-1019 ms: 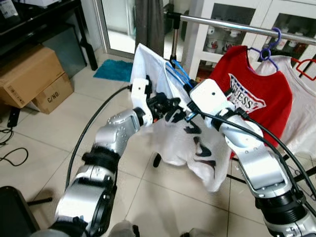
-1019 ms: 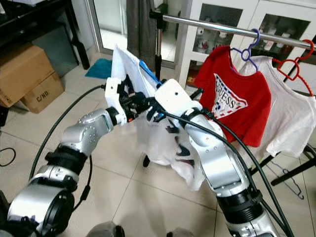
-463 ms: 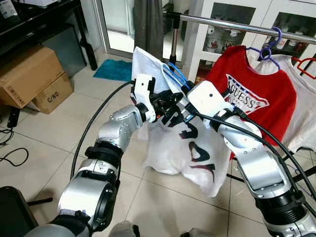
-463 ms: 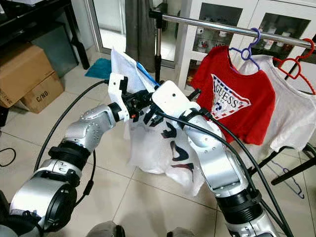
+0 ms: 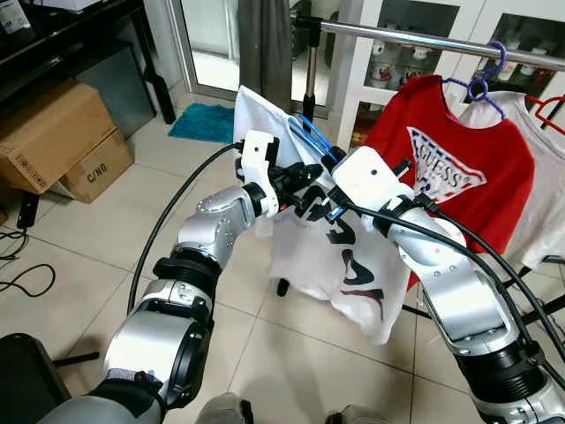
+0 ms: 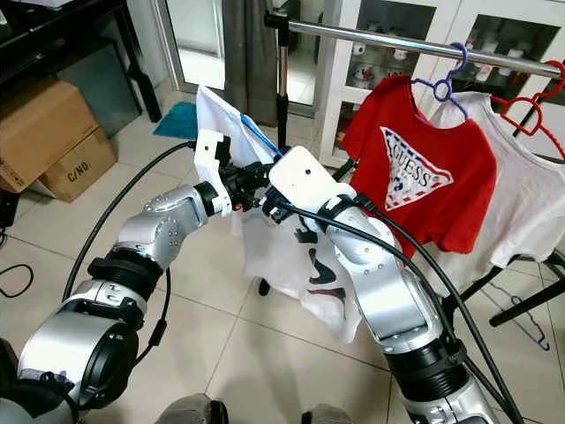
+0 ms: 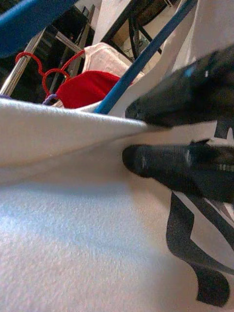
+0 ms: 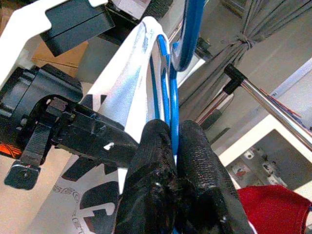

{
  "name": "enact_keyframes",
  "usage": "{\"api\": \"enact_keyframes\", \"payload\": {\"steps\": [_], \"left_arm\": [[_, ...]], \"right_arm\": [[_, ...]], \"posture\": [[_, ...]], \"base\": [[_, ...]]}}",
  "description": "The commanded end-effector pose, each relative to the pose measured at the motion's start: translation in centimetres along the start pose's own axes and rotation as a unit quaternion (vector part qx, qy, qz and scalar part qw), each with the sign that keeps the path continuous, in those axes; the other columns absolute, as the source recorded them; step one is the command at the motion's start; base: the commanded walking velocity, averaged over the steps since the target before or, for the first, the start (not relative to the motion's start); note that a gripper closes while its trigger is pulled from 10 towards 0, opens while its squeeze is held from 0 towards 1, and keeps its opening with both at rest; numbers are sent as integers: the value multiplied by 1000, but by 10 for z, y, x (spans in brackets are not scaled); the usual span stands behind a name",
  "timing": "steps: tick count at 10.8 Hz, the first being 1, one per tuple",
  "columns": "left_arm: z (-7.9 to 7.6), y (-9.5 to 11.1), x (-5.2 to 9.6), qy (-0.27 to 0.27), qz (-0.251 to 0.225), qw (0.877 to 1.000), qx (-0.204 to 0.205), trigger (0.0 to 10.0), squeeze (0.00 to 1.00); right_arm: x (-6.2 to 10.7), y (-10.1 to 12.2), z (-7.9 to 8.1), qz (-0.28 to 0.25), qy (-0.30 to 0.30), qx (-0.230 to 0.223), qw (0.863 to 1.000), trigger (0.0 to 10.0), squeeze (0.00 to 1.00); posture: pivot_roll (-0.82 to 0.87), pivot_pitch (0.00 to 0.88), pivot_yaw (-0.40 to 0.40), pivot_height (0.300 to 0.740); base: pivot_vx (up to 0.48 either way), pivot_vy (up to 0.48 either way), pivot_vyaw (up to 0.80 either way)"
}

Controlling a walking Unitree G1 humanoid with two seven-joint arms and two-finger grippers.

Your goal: Hang hanger

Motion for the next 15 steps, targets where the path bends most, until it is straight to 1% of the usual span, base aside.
{"api": "enact_keyframes", "payload": {"steps": [1,4,6,7,8,9,11,12,13,14,15], "left_arm": [[0,7,-2,0,-5,1000,-8,0,0],[0,4,-2,4,0,1000,0,0,0],[-4,1,-2,-7,6,1000,-6,0,0],[-7,1,0,-15,11,1000,-25,0,0],[-7,4,7,-9,12,998,-61,0,0],[-7,10,13,-6,12,996,-86,0,0],[-12,22,24,-3,5,995,-104,0,0],[-15,25,30,3,6,993,-122,0,0],[-20,32,38,14,3,991,-134,0,0],[-27,36,42,7,2,990,-138,0,0],[-39,41,47,-16,4,989,-147,0,0]], "right_arm": [[1,6,-1,-14,-1,8,1000,0,0],[1,4,-1,-9,1,10,1000,0,0],[2,2,-2,-5,-1,12,1000,0,0],[2,0,-2,0,-2,12,1000,0,0],[4,-5,0,11,3,11,1000,0,0],[6,-11,3,25,16,9,1000,0,0],[9,-22,6,48,37,17,998,0,0],[10,-25,6,54,44,17,997,0,0],[11,-33,9,76,65,17,995,0,0],[12,-40,12,93,81,21,992,0,0],[14,-52,19,128,105,19,986,0,0]], "posture": [[-110,0,54,740],[-108,0,53,740],[-114,0,61,740],[-119,0,66,740],[-123,0,69,740],[-123,0,68,740],[-116,0,57,740],[-111,0,47,740],[-104,0,35,740],[-100,0,28,740],[-96,0,19,740]], "base": [[0,0,0],[0,0,0],[0,0,0],[0,0,0],[0,0,0],[0,0,0],[0,0,0],[0,0,0],[0,0,0],[0,0,0],[0,0,0]]}}
Point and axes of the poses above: a point about 5 cm out from each wrist's last joint towards the gripper, its own x axis pointing back from the gripper into the wrist, its own y axis along the axis of the wrist's last joint, z = x × y, the point moved 3 cm from there along -x, pointing out of the wrist towards the gripper, and after that the axes turned 4 degrees about -x, right-handed, at the moved point
